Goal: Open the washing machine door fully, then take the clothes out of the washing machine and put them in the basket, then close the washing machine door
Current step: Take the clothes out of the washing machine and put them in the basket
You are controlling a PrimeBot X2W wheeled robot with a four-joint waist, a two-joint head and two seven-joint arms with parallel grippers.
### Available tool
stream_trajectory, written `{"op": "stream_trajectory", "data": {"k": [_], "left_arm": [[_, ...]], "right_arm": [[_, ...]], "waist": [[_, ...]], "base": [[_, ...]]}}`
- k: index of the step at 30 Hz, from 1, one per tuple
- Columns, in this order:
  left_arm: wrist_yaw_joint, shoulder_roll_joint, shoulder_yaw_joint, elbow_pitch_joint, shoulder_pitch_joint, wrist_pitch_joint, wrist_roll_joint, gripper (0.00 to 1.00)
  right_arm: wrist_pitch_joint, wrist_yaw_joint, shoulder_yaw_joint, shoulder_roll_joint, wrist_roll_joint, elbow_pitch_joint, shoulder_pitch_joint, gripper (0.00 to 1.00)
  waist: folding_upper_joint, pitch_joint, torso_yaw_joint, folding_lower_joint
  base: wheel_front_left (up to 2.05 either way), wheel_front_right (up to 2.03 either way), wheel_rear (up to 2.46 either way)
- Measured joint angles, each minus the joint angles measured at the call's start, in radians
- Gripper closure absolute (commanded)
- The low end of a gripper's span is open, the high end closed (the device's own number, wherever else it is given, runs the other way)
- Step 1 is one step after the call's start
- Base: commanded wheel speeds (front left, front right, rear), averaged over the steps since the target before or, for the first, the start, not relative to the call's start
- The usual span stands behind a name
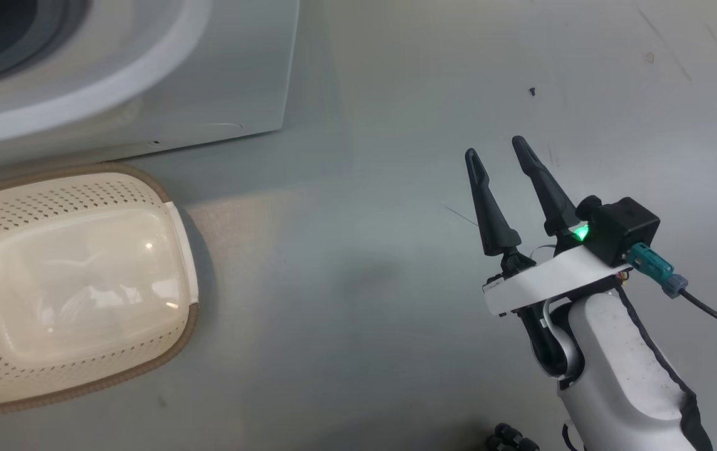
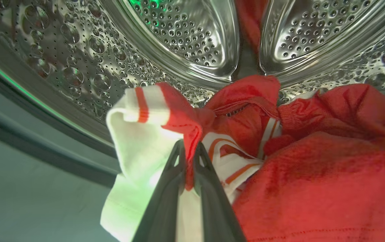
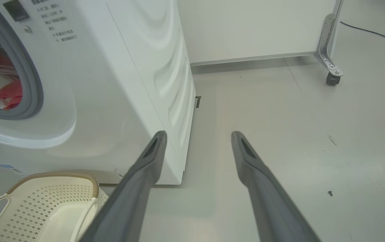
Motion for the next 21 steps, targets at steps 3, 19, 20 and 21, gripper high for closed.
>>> {"op": "stream_trajectory", "data": {"k": [3,19,20,21], "left_arm": [[-0.013,-0.017,0.0,0.011,0.024,-0.036,-0.008,1.0],[-0.075,-0.096,0.006,0.077,0.165,-0.216,-0.062,1.0],[-0.083,-0.099,0.005,0.081,0.175,-0.225,-0.062,1.0],[-0.084,-0.103,0.005,0.085,0.185,-0.235,-0.062,1.0]], "right_arm": [[0.0,0.001,-0.006,0.0,-0.005,0.008,0.001,0.0],[0.0,0.011,-0.033,-0.001,-0.022,0.06,0.075,0.0],[0.0,0.011,-0.034,-0.001,-0.023,0.062,0.079,0.0],[0.0,0.011,-0.035,-0.001,-0.023,0.065,0.084,0.0]], "waist": [[0.0,-0.024,0.009,0.0],[0.0,-0.176,0.066,0.0],[0.0,-0.186,0.07,0.0],[0.0,-0.195,0.074,0.0]], "base": [[0.0,0.0,0.0],[0.0,0.0,0.0],[0.0,0.0,0.0],[0.0,0.0,0.0]]}}
